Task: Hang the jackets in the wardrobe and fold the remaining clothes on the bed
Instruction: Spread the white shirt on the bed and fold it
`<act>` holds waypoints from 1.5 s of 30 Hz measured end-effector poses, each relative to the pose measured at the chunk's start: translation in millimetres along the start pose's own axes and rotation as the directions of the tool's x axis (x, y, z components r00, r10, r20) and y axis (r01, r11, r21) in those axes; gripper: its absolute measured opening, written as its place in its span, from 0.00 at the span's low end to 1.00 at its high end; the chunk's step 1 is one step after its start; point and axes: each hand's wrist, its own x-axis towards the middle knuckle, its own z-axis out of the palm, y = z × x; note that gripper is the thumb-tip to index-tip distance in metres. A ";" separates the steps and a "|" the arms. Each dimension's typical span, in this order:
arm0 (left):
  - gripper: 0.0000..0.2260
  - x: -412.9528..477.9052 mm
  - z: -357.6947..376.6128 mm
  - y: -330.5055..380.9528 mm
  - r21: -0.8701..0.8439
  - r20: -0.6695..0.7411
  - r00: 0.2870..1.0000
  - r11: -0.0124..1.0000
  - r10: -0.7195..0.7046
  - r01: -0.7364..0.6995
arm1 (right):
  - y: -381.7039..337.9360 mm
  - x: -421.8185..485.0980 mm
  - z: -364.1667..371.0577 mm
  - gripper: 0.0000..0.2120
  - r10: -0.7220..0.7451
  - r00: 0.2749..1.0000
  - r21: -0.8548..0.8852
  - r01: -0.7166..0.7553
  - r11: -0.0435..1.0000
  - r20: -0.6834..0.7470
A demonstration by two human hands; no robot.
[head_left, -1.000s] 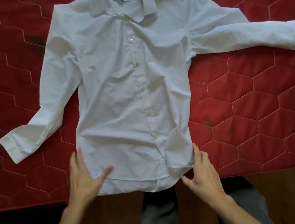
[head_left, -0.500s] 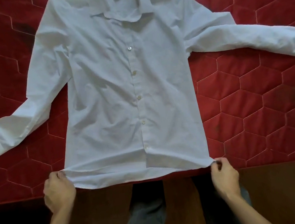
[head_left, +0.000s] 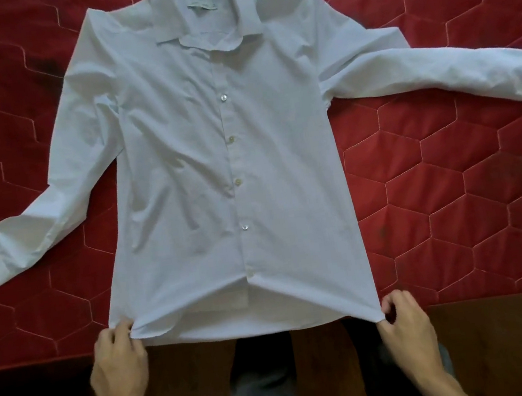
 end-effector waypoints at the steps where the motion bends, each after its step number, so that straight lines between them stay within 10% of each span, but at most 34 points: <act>1: 0.08 -4.0 -0.8 -4.2 0.035 0.031 0.999 0.999 -0.036 0.035 | 6.9 0.4 0.5 0.13 0.041 0.999 -0.045 -0.040 0.998 0.011; 10: 0.15 3.5 -25.1 50.4 -0.185 0.226 0.879 0.867 -0.421 0.463 | 5.0 28.0 -12.9 0.14 0.266 0.937 -0.095 -0.250 0.964 0.229; 15: 0.13 9.9 -31.4 155.8 -0.360 0.205 0.973 0.916 -0.104 0.174 | -18.6 96.8 -64.1 0.09 0.282 0.955 0.421 -0.292 0.859 0.087; 19: 0.10 18.8 -29.0 261.4 -0.384 0.137 0.950 0.899 0.282 -0.212 | -38.7 190.1 -126.6 0.12 0.343 0.935 0.800 -0.273 0.535 0.091; 29: 0.12 11.3 -14.7 490.9 -0.415 0.029 0.801 0.736 0.598 -0.535 | -0.1 348.4 -279.1 0.08 0.487 0.866 0.971 -0.199 0.129 0.113; 39: 0.26 14.5 0.0 656.7 -0.108 -0.019 0.585 0.580 0.811 -0.808 | 44.5 419.8 -304.9 0.05 0.491 0.871 0.923 -0.175 0.343 -0.018; 43: 0.36 24.1 7.9 673.2 0.004 0.069 0.638 0.640 0.767 -0.769 | 46.4 421.1 -305.1 0.05 0.407 0.911 0.919 -0.099 0.381 -0.071; 45: 0.35 24.1 9.2 675.4 -0.016 0.027 0.633 0.633 0.774 -0.774 | 41.5 426.9 -305.1 0.22 0.428 0.899 0.871 -0.137 0.472 -0.091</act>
